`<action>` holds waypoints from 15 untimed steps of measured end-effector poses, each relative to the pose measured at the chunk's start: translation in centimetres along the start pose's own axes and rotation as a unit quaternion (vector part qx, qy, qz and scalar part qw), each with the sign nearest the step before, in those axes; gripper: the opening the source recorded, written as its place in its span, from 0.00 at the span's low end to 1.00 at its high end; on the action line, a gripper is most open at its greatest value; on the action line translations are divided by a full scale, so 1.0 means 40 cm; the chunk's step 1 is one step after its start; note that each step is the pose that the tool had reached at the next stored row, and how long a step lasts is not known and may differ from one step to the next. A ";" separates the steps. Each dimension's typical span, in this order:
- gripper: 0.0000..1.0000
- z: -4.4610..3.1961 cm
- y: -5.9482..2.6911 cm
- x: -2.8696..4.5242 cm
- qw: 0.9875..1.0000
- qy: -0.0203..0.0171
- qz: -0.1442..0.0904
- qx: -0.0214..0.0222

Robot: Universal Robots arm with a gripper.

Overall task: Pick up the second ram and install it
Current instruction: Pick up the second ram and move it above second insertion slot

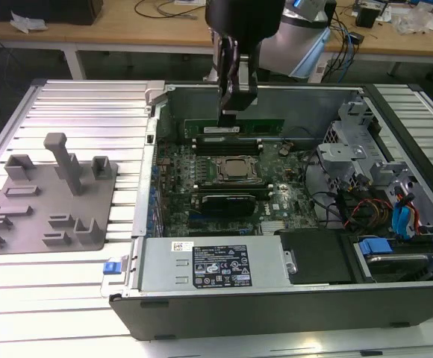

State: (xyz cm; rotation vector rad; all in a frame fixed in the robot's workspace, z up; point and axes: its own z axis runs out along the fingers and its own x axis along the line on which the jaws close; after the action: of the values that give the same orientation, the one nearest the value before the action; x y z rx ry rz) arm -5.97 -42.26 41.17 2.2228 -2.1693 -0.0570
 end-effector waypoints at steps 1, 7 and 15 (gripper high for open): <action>0.09 0.008 -0.001 -0.002 1.000 0.000 0.000 0.000; 0.09 0.058 -0.017 -0.013 1.000 0.000 0.000 0.000; 0.09 0.105 -0.029 -0.037 1.000 0.000 0.004 0.000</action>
State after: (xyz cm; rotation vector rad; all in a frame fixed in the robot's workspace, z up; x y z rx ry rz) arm -5.06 -40.76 36.92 2.2136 -2.1786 -0.0579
